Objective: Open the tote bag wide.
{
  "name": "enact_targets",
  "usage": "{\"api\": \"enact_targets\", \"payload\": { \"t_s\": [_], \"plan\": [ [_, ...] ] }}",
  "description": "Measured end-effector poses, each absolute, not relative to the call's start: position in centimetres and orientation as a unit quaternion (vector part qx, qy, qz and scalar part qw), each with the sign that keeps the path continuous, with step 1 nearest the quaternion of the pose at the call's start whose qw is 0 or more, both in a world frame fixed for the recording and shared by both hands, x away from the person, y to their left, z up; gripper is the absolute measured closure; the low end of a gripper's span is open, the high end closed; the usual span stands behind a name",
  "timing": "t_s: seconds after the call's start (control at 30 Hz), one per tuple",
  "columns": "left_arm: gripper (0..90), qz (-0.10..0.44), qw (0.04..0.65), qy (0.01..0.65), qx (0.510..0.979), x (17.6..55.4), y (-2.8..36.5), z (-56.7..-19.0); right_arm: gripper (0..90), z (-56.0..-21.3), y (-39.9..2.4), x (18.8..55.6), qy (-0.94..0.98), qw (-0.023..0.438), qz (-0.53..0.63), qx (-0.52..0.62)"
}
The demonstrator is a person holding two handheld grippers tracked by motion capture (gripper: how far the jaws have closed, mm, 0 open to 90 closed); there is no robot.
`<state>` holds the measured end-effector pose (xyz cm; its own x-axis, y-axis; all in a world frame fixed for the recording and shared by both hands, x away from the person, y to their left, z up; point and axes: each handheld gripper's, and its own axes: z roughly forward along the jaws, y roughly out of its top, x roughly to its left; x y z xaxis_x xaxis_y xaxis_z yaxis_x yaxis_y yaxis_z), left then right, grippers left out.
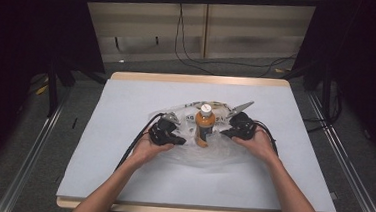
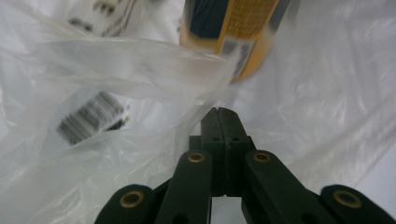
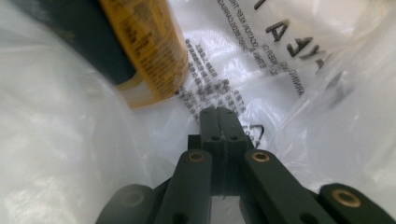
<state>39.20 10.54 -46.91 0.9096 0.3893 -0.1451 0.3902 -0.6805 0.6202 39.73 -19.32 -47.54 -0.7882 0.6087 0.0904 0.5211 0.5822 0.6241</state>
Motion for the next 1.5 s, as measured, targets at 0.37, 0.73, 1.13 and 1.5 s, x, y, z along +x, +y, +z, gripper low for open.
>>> {"api": "enact_targets", "payload": {
  "t_s": [0.37,0.73,1.13,1.5],
  "plan": [
    [90.0,-0.004,0.339,0.179,0.924,37.3,11.0,-46.8,90.0,-47.3,-21.4,36.9,0.884,0.079,0.336,0.315],
    [90.0,0.023,0.458,0.192,0.868,36.0,12.5,-44.5,90.0,-45.1,-22.7,36.0,0.817,0.121,0.441,0.352],
    [75.5,0.063,0.527,0.193,0.826,33.4,15.8,-43.0,69.7,-43.1,-24.9,31.7,0.756,0.143,0.531,0.355],
    [21.6,0.124,0.56,0.237,0.784,30.7,19.2,-42.8,1.0,-42.4,-25.7,27.2,0.715,0.218,0.544,0.381]
  ]
}}
